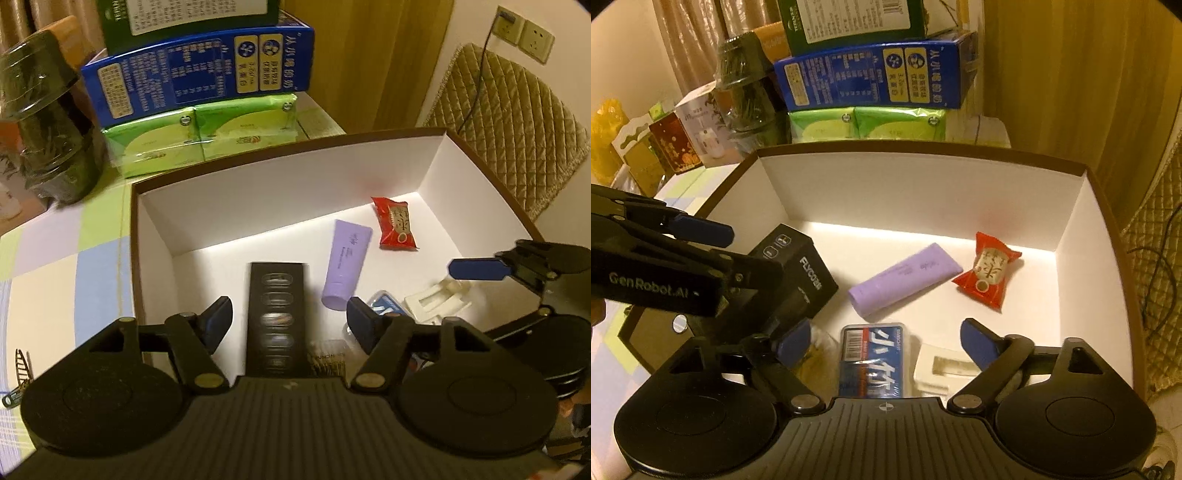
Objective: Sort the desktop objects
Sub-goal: 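Open both tools to drop the swab bag and toothpick box inside, then withdraw both tools from the box back toward the table items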
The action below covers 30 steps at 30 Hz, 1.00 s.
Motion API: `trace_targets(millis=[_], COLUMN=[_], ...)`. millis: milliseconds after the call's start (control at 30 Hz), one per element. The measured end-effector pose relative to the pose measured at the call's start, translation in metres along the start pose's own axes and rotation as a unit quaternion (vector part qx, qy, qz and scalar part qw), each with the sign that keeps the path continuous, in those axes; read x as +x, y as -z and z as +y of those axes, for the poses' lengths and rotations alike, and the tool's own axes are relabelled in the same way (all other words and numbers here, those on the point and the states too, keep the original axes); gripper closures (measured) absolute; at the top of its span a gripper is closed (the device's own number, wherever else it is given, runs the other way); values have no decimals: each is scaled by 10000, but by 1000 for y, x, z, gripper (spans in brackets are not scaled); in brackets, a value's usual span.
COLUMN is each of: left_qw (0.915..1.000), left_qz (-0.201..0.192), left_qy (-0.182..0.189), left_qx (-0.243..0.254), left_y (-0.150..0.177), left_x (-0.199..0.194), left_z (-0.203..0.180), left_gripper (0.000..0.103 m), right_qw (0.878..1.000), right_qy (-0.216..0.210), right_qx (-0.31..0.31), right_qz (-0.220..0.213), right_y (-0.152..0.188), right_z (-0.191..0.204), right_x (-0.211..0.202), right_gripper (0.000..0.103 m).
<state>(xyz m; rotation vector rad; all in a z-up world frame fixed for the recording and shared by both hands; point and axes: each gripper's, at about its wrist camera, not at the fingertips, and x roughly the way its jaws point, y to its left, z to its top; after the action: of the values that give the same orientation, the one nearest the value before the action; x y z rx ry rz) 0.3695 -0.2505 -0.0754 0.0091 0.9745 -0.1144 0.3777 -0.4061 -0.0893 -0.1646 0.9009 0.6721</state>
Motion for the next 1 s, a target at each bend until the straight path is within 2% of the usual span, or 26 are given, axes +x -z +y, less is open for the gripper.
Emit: trace_targets(millis=[233, 333, 633, 1000], left_qw=[9999, 9998, 9994, 9980], left_qz=[-118, -157, -294, -520], left_qy=[-6, -51, -90, -220], left_qx=[-75, -85, -176, -283], left_y=[5, 8, 22, 40], left_x=[-14, -21, -45, -80], left_z=[2, 2, 0, 0], left_gripper=[28, 19, 17, 17], right_qw=[9999, 9997, 9986, 9982], right_qy=[88, 124, 271, 204], right_qx=[89, 172, 399, 404], right_qz=[-63, -100, -201, -394], right_y=[9, 12, 17, 21], right_z=[-4, -5, -4, 4], right_x=[-15, -22, -43, -65], right_gripper=[2, 2, 2, 2])
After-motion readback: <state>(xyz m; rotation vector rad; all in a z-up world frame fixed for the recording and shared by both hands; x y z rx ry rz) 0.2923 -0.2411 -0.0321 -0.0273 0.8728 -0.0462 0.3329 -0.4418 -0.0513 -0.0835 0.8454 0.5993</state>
